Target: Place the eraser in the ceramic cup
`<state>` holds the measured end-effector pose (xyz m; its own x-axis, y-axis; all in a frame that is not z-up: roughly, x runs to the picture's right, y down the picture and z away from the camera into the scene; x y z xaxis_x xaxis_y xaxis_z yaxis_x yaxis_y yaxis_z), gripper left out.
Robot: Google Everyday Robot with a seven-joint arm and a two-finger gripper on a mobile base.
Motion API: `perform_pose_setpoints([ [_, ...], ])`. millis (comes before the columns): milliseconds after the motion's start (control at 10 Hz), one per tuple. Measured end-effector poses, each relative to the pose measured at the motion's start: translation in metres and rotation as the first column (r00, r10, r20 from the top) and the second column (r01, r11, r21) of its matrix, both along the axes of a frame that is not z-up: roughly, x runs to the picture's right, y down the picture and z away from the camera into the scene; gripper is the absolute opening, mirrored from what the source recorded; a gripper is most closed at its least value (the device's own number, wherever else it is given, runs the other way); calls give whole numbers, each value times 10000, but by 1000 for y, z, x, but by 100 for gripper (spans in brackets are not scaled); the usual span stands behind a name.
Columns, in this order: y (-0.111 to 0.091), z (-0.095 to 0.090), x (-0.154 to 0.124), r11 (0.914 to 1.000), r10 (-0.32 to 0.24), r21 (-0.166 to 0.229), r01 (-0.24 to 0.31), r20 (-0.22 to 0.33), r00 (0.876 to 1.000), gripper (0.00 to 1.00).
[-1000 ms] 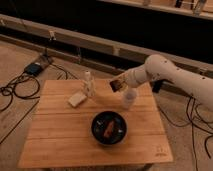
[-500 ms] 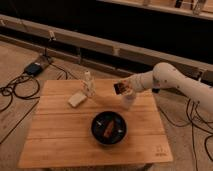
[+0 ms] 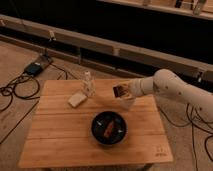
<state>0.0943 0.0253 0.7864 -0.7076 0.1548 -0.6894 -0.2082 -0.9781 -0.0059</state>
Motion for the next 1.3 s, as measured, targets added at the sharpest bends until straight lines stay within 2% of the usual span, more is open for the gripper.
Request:
perform_pose_setpoints([
  [200, 10, -1, 0, 9998, 206, -26, -206, 15, 9998, 0],
  [500, 13, 0, 9, 9984, 560, 15, -560, -95, 9984, 0],
  [700, 6, -1, 17, 9954, 943, 166, -941, -137, 9954, 0],
  [1000, -15, -5, 23, 9865, 1547, 551, -1542, -50, 9879, 0],
  [1300, -20, -7, 22, 9799, 1865, 718, -1862, 25, 9825, 0],
])
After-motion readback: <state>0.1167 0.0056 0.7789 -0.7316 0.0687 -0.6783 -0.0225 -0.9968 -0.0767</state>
